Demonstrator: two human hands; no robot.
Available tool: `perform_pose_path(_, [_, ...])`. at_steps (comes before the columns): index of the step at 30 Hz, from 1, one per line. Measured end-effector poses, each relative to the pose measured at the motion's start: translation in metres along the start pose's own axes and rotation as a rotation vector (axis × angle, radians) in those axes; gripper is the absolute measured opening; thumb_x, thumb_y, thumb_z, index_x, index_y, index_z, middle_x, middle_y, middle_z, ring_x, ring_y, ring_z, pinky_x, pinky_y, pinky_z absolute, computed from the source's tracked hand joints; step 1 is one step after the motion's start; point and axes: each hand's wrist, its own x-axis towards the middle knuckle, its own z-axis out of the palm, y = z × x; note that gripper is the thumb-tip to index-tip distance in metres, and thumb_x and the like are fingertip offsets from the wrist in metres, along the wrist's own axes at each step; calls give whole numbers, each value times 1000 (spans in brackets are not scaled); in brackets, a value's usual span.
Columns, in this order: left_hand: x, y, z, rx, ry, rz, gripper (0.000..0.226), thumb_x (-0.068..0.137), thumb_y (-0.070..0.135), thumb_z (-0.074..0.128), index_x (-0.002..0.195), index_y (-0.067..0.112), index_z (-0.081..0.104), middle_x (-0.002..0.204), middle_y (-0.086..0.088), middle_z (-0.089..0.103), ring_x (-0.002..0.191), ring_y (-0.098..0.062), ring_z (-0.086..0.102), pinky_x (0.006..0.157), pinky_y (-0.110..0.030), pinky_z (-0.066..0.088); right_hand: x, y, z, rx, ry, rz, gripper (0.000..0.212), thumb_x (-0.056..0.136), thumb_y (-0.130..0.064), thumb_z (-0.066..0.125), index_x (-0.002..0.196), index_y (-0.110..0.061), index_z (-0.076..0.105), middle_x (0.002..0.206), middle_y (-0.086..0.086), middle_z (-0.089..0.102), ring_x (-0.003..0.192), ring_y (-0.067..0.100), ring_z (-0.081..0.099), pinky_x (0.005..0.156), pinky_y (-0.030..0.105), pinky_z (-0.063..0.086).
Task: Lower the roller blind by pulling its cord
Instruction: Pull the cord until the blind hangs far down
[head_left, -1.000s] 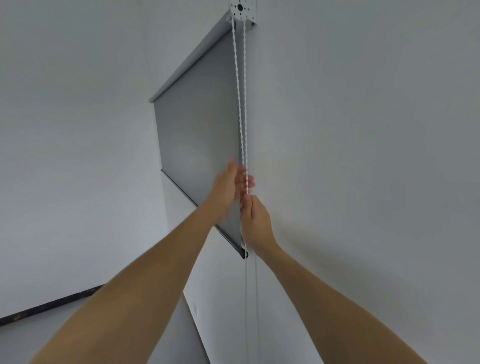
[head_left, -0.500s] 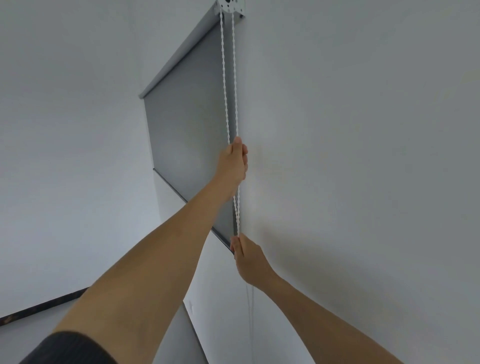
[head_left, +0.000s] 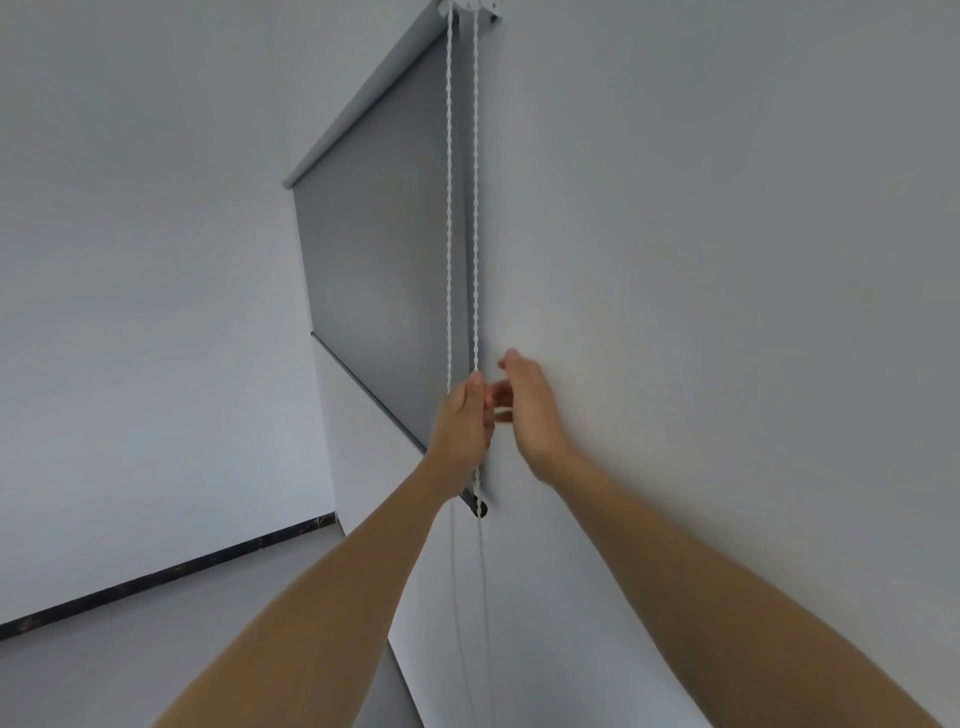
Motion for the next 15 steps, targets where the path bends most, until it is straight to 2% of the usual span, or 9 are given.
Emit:
perform_pose_path(4, [-14, -17, 0, 47, -18, -53, 46, 108, 42, 34, 71, 17, 44, 54, 7, 36, 51, -10, 31, 49, -24, 28, 32, -43, 7, -44, 41, -69, 38, 97, -59, 43, 105, -25, 59, 83, -3, 66, 73, 8, 64, 77, 36, 55])
perform_pose_path(7, [-30, -33, 1, 104, -62, -62, 49, 108, 41, 32, 67, 18, 42, 54, 4, 33, 48, -10, 28, 48, -26, 25, 47, -72, 16, -4, 15, -105, 31, 102, -52, 44, 106, -23, 56, 82, 1, 66, 68, 9, 64, 65, 31, 53])
perform_pose_path(10, [-46, -48, 4, 111, -113, -77, 47, 109, 39, 31, 74, 11, 44, 57, 0, 30, 49, -12, 25, 48, -25, 22, 60, -95, 27, 39, 5, -113, 32, 104, -48, 42, 108, -18, 54, 85, 3, 63, 61, 11, 63, 57, 29, 48])
perform_pose_path(12, [-52, -55, 6, 101, -134, -83, 46, 109, 38, 31, 76, 9, 44, 58, 2, 29, 49, -10, 25, 45, -20, 23, 67, -102, 34, 10, 29, -120, 33, 106, -46, 38, 103, -19, 55, 82, 0, 60, 62, 14, 58, 62, 32, 45])
perform_pose_path(15, [-55, -58, 1, 87, -200, -126, 50, 109, 42, 30, 75, 6, 42, 58, 1, 29, 50, -11, 24, 46, -20, 23, 69, -100, 42, -87, 103, -184, 37, 109, -36, 32, 88, -22, 58, 82, -2, 56, 75, 19, 52, 72, 36, 44])
